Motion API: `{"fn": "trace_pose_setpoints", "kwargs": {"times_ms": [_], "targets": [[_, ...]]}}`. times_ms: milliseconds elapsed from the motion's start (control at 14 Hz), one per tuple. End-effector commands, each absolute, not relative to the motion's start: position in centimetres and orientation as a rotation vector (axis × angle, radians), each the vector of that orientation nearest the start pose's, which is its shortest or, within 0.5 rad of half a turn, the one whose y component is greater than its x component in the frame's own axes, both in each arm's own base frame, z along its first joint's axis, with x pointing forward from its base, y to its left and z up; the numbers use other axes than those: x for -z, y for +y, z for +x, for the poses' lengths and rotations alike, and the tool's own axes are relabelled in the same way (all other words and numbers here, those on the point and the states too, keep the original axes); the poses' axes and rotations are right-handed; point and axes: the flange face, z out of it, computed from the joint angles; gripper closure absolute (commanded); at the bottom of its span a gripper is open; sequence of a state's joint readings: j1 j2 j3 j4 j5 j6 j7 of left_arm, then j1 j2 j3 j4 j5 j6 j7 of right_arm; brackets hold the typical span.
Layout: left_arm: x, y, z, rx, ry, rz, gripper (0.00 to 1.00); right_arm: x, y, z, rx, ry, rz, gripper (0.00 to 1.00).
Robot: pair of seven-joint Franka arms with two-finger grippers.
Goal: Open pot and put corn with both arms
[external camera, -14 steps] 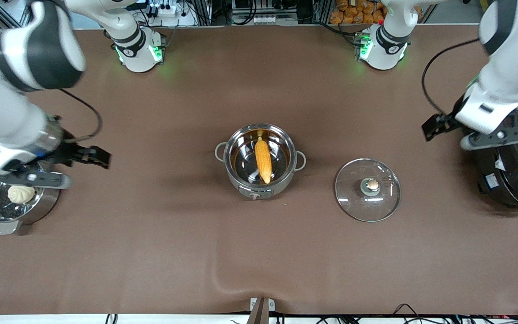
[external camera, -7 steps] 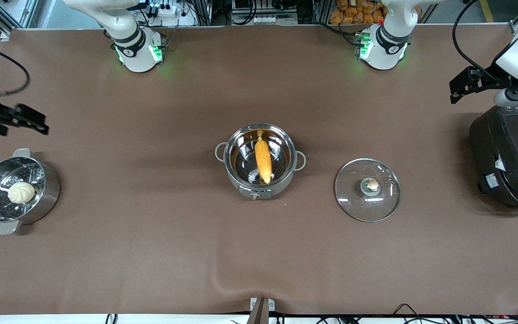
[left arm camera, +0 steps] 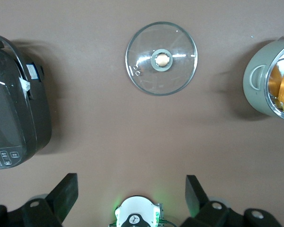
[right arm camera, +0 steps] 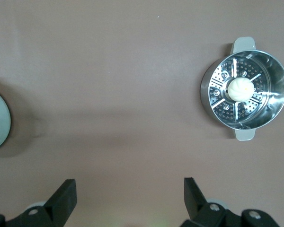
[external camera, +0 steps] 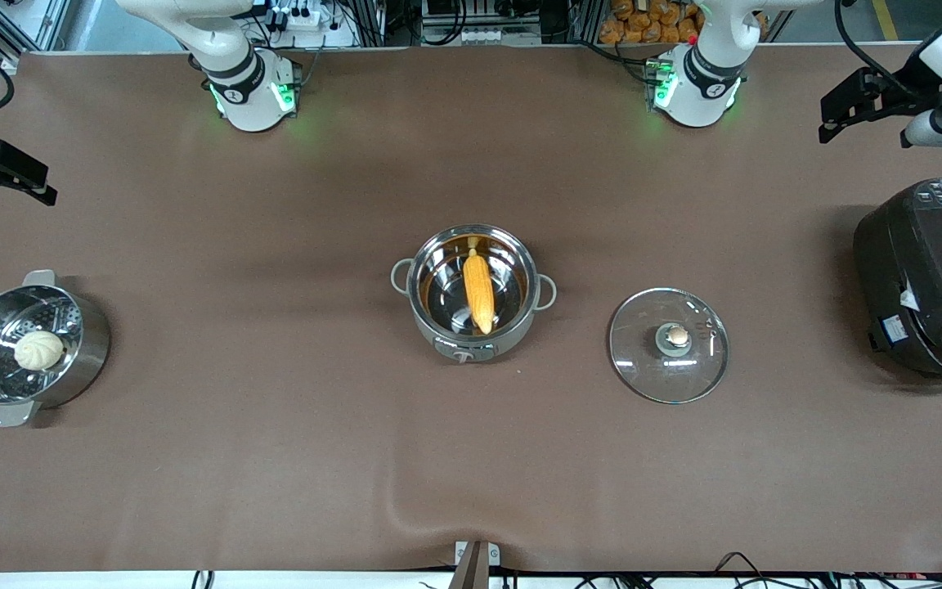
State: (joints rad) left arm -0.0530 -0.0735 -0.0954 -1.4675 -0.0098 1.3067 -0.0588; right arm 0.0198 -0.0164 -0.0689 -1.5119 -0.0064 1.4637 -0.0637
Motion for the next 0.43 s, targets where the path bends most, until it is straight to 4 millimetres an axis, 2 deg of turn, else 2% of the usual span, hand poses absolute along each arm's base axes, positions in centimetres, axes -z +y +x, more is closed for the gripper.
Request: {"fn": "trace_pose_setpoints", "kwargs": {"times_ms": [0, 357], "targets": [[-69.1, -7.7, 49.6, -0.166, 0.176, -3.15, 0.0, -65.2, -3.3, 53.2, -0.043, 0.0, -3.139, 0.0], [-69.2, -6.7, 49.7, -0.159, 0.151, -3.146, 0.0, -65.6, -3.7, 53.5, -0.002, 0.012, -3.14, 0.0]]}}
